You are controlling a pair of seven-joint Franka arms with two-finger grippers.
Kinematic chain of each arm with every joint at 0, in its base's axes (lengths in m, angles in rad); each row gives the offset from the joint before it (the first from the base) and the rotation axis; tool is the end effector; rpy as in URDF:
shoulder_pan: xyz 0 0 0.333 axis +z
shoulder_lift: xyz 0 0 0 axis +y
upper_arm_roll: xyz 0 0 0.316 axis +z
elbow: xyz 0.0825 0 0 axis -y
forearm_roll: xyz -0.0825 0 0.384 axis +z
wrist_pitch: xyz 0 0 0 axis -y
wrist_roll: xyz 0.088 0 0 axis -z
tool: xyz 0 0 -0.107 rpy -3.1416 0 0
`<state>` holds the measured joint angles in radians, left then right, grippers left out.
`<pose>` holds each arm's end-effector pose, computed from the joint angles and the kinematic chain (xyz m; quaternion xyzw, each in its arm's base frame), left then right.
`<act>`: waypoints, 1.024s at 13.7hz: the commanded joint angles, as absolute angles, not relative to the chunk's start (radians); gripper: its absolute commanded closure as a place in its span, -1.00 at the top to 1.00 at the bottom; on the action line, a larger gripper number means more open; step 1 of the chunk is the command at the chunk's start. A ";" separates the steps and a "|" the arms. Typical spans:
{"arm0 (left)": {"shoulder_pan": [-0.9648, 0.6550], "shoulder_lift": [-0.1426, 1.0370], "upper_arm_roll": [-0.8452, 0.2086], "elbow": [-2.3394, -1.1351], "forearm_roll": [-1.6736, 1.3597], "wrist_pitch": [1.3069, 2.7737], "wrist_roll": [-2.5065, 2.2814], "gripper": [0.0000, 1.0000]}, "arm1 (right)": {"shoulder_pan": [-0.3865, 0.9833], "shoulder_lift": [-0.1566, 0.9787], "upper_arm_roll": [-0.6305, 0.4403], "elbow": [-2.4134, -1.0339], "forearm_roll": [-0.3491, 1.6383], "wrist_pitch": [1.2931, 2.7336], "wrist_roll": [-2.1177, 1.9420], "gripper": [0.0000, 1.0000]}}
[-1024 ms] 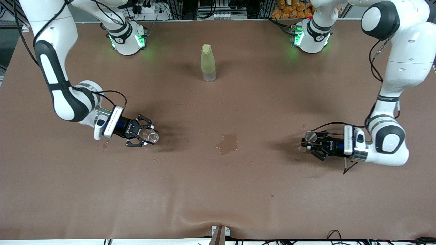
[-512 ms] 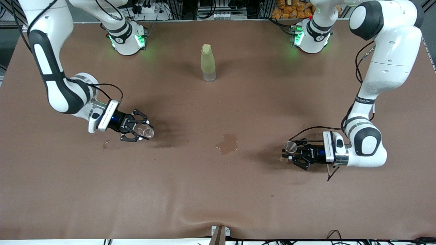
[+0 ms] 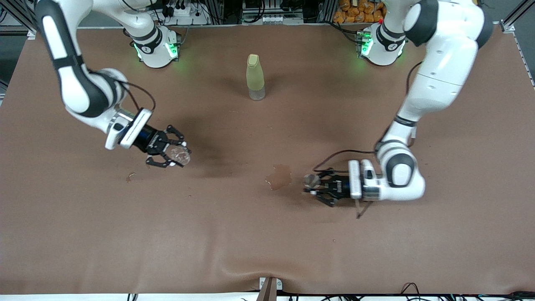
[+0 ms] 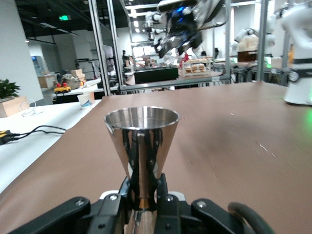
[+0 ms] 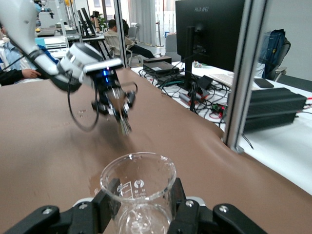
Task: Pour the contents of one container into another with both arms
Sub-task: 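Lift the glass cup and the jigger, bringing both grippers together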
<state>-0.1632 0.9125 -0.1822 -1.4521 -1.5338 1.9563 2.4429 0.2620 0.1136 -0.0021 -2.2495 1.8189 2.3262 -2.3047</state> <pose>0.6622 -0.2805 0.1736 0.5031 -0.5694 0.4748 0.4442 0.5230 0.1567 0.3273 -0.7035 -0.4318 -0.4757 0.3038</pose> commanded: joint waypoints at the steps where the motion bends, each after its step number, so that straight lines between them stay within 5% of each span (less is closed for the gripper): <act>1: -0.276 0.908 -0.172 -1.451 -1.676 2.037 2.431 -1.00 | 0.365 0.087 -0.008 -2.276 1.961 2.375 -2.312 -1.00; 7: -0.400 0.919 -0.166 -1.431 -1.790 2.114 2.437 -1.00 | 0.457 0.115 -0.008 -2.249 2.181 2.364 -2.327 -1.00; 14: -0.482 0.920 -0.164 -1.393 -1.835 2.216 2.441 -1.00 | 0.454 0.239 -0.009 -2.146 2.177 2.292 -2.292 -1.00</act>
<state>-0.4455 0.9131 -0.1768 -1.4289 -1.7892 2.1781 2.4424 0.4457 0.1811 -0.0065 -2.1980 2.1554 2.3255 -2.3040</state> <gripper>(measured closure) 0.784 0.507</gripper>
